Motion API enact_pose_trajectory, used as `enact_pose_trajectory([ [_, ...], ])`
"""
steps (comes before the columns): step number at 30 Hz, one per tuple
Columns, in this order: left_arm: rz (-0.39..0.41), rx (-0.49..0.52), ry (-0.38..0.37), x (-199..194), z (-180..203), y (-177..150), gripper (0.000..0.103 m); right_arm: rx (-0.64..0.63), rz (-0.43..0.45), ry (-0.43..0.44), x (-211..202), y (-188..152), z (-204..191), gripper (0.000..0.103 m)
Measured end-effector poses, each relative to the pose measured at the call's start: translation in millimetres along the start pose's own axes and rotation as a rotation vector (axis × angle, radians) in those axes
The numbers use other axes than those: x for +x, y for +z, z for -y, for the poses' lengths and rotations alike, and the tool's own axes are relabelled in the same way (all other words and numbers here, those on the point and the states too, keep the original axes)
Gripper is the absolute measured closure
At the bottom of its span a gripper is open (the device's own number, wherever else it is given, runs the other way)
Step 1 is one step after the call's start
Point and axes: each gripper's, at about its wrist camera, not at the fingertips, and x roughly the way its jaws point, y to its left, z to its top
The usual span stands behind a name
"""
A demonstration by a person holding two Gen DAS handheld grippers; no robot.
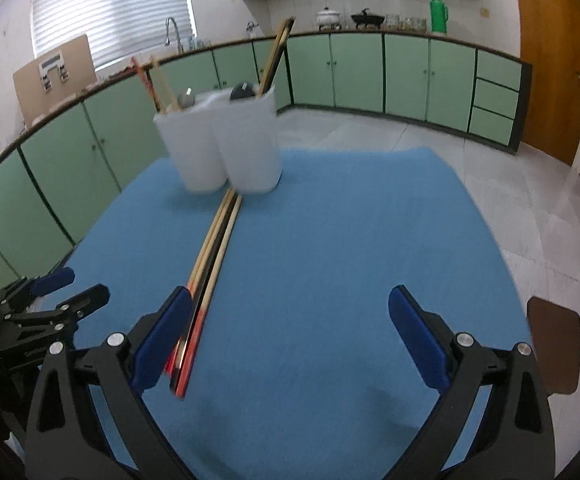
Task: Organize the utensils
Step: 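Withdraw both open tools from the holder back over the mat, then grasp a red-patterned chopstick by its tip with the right tool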
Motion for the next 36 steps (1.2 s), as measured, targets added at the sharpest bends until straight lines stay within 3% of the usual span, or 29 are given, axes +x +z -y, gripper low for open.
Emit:
enact_pose_trajectory([
  [13,-0.077,-0.024,0.024,10,-11,-28,0.016,-0.071,-0.119,0.021,11,-46,-29,0.008],
  [28,-0.091,-0.038,0.019,14,-13,-23,0.013,-0.132,-0.194,-0.046,32,-47,-42,0.008],
  [35,-0.092,-0.033,0.019,16,-12,-22,0.013,-0.051,-0.176,-0.111,26,-42,-19,0.010],
  [36,-0.093,-0.030,0.020,16,-12,-22,0.013,-0.037,-0.171,-0.099,24,-42,-16,0.016],
])
